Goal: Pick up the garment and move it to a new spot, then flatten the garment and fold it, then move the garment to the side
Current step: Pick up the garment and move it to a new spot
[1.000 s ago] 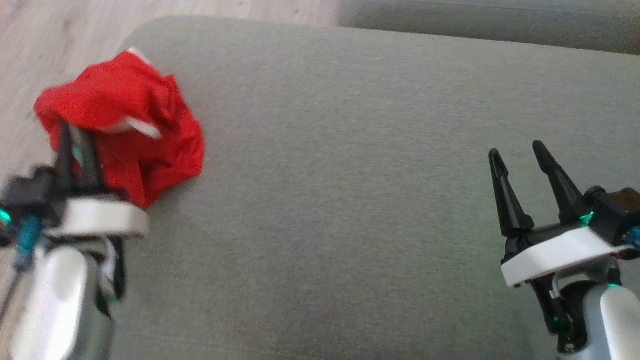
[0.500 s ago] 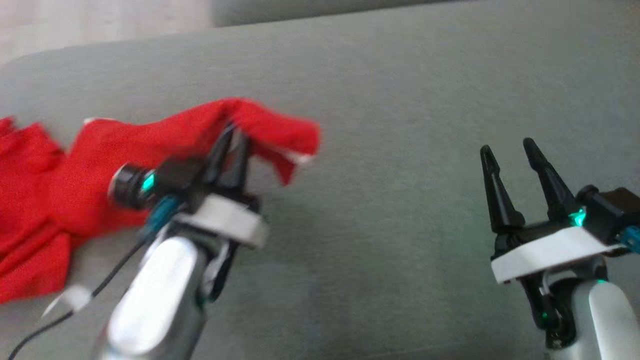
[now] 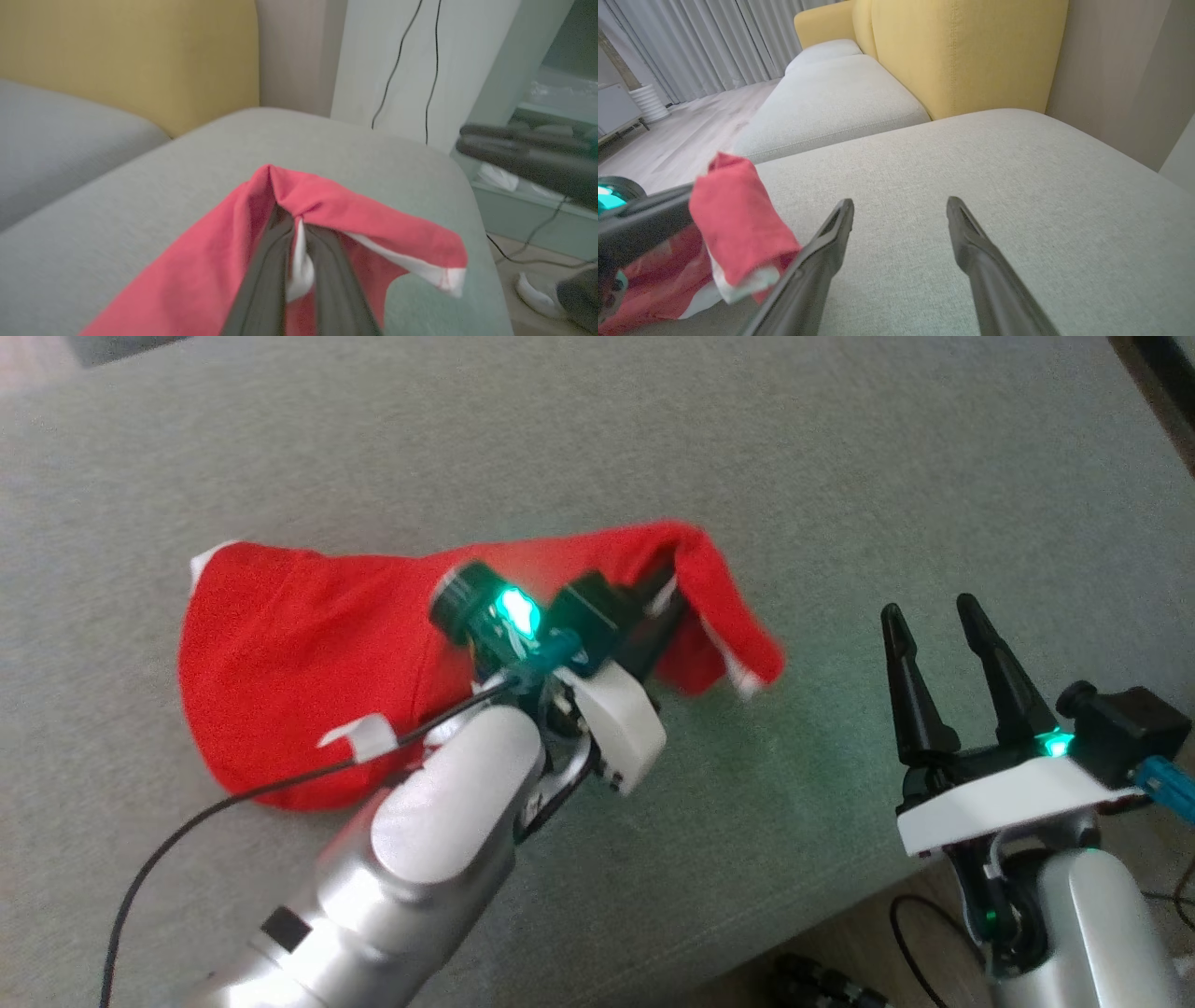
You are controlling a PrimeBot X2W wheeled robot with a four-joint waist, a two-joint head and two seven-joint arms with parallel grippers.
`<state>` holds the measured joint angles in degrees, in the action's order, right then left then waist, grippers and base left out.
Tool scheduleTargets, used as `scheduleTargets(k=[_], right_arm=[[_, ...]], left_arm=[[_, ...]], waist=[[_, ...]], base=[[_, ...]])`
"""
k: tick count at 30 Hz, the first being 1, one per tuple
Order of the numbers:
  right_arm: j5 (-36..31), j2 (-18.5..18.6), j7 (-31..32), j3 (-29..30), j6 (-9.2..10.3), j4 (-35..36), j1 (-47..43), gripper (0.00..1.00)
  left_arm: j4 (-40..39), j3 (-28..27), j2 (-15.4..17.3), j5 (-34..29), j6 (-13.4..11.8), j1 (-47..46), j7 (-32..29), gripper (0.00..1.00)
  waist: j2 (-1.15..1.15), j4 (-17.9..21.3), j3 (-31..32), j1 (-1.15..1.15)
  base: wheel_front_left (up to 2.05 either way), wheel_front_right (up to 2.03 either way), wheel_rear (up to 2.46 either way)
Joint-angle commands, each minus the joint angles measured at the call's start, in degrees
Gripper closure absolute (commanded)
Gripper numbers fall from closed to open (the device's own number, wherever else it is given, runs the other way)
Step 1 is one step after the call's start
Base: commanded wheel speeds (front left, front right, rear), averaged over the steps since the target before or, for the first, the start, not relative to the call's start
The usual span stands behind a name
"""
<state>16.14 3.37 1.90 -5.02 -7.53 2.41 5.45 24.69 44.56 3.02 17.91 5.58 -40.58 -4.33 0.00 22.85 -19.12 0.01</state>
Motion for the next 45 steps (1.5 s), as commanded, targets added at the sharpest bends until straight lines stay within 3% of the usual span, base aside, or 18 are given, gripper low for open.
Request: scheduleTargets(k=[1, 6, 7, 8, 15, 21, 30, 36, 45], right_arm=[[0.4, -0.1, -0.8, -1.1, 0.04, 1.6, 2.0, 0.00], [0.6, -0.3, -1.4, -0.9, 0.04, 0.3, 2.1, 0.00], [0.6, -0.3, -1.4, -0.9, 0.04, 0.1, 2.0, 0.00], [0.5, -0.3, -1.4, -0.7, 0.04, 0.0, 2.0, 0.00], [-0.6, -0.3, -0.2, -0.1, 0.04, 0.3, 1.3, 0.00], [-1.8, -0.3, 1.7, 1.2, 0.04, 2.1, -0.3, 0.00], [-3.1, -0.1, 4.7, 3.0, 0.04, 5.1, -2.4, 0.00], [-3.5, 0.0, 6.2, 3.5, 0.04, 6.7, -3.3, 0.00], [-4.2, 0.2, 7.1, 3.8, 0.04, 7.1, -5.4, 0.00]], left_arm=[[-0.7, -0.5, -0.1, 0.8, 0.3, -1.3, -0.3, 1.00], [3.3, 5.1, -0.1, 4.0, 1.2, -1.3, 1.0, 1.00], [3.6, 5.8, -0.1, 4.3, 1.3, -1.4, 1.8, 0.55], [3.7, 6.5, -0.1, 4.6, 1.3, -1.4, 2.8, 0.00], [2.3, 6.4, 0.5, 5.3, -0.3, 0.2, 11.4, 0.00], [-1.7, 0.2, 5.7, 6.3, -5.7, 4.4, 17.8, 0.00], [-8.8, -13.3, 14.5, 8.2, -11.3, 13.2, 19.3, 0.00], [-12.5, -21.3, 18.8, 7.9, -13.1, 20.8, 19.3, 0.00], [-14.1, -24.8, 20.9, 9.0, -13.8, 29.1, 19.2, 0.00]], waist=[[0.00, 1.1, -1.1, -0.01], [0.00, -1.1, 0.1, -0.01], [0.00, -1.9, 0.5, -0.01], [0.00, -2.9, 1.1, -0.01], [0.00, -9.9, 5.5, -0.01], [0.00, -15.9, 8.5, -0.01], [0.00, -22.7, 10.1, -0.01], [0.00, -24.3, 10.1, -0.01], [0.00, -23.6, 12.0, -0.01]], base=[[0.00, 0.00, 0.00], [0.00, 0.00, 0.00], [0.00, 0.00, 0.00], [0.00, 0.00, 0.00], [0.00, 0.00, 0.00], [0.00, 0.00, 0.00], [0.00, 0.00, 0.00], [0.00, 0.00, 0.00], [0.00, 0.00, 0.00]])
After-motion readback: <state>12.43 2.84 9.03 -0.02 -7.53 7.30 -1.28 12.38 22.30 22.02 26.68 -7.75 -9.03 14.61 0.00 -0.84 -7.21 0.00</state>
